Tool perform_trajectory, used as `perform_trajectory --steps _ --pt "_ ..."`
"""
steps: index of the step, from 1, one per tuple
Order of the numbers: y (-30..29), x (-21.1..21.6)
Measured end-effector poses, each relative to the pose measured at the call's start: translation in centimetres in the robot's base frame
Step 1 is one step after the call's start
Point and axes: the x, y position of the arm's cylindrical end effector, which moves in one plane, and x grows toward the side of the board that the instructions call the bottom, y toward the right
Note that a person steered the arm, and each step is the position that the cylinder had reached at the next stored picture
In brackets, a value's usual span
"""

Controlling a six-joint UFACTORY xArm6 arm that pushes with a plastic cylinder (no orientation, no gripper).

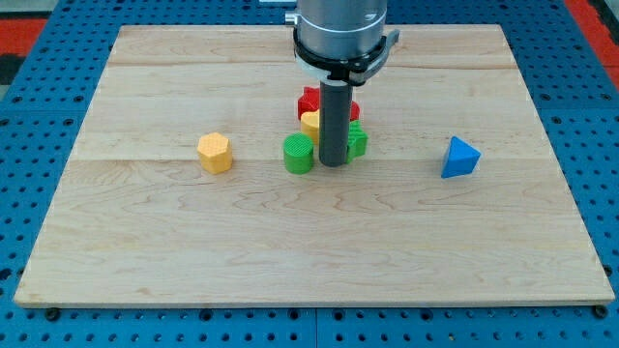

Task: Move the green circle bottom left to the yellow heart

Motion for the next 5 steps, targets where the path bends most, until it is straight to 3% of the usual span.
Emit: perform_trajectory --steps 2,4,5 --pt "-1.8 0.7" --pt "-1.4 5.6" --pt "-3.6 5.4"
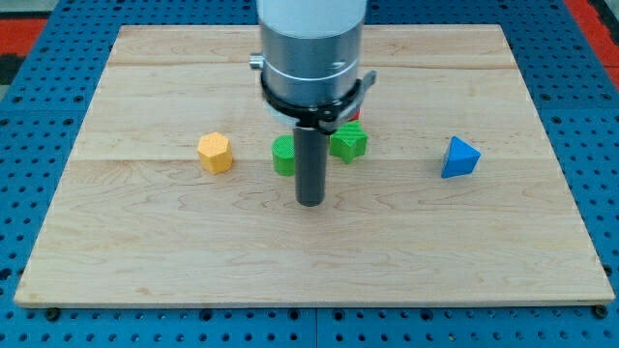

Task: Move the green circle bottom left to the yellow heart

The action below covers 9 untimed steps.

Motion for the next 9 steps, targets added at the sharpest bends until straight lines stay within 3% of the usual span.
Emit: perform_trajectory --steps 3,9 --pt "-4.3 -3.1" --pt "-2.9 -3.7"
